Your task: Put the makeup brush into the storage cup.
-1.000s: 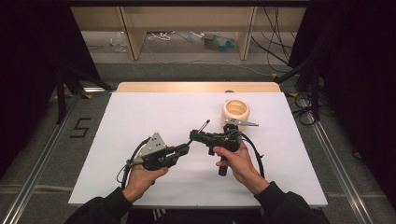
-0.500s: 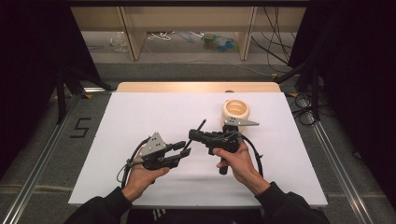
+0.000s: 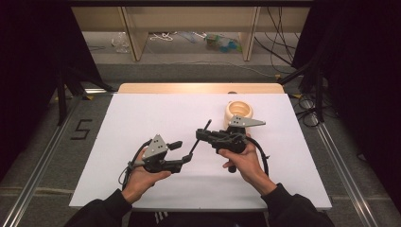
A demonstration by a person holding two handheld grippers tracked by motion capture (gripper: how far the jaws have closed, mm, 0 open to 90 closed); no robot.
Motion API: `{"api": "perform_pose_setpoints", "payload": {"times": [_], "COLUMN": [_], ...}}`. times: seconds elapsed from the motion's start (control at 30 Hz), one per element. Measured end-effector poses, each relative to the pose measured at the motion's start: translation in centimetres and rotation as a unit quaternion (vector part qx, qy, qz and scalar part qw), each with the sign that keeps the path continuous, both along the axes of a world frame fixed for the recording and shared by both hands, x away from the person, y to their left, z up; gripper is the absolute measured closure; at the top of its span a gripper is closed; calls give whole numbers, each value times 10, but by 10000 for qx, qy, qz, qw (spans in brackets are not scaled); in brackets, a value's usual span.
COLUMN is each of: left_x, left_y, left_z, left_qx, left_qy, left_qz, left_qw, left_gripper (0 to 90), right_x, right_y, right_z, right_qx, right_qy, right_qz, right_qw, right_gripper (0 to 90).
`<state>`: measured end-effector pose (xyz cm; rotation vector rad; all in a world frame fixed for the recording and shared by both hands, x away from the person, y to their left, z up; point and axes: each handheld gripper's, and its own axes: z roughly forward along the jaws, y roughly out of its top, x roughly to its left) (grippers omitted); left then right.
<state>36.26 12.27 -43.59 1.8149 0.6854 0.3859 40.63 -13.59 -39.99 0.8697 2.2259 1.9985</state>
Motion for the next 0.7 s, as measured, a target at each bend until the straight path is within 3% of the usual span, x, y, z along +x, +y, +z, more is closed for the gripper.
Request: {"api": "perform_pose_setpoints", "payload": {"times": [0.07,0.2,0.27,0.37,0.4,0.43,0.63,0.67,0.7], "left_x": [1,1,1,0,0,0,-1,-1,-2], "left_y": [1,3,4,5,5,5,7,8,8], "left_z": [0,1,1,2,2,2,3,3,3], "left_qx": [-14,-50,-36,-57,-71,-70,-40,-17,2], "left_qy": [28,15,-10,-9,-3,-1,-35,-37,-35], "left_qz": [46,52,62,62,54,56,37,25,19], "left_qw": [10000,10000,10000,10000,10000,10000,10000,10000,10000], "left_gripper": [363,349,342,339,338,336,322,321,320], "right_x": [2,3,4,5,5,7,9,9,10], "right_y": [-3,-6,-9,-11,-13,-13,-18,-20,-20], "right_z": [0,1,2,2,3,2,4,5,5], "right_qx": [-166,-268,-497,-533,-651,-626,-708,-861,-840], "right_qy": [-174,-177,-326,-331,-323,-413,-386,-399,-473], "right_qz": [-68,-111,-197,-248,-243,-276,-348,-351,-407], "right_qw": [9997,9994,9980,9977,9971,9968,9961,9949,9945], "right_gripper": [839,839,839,838,839,839,839,839,839]}}
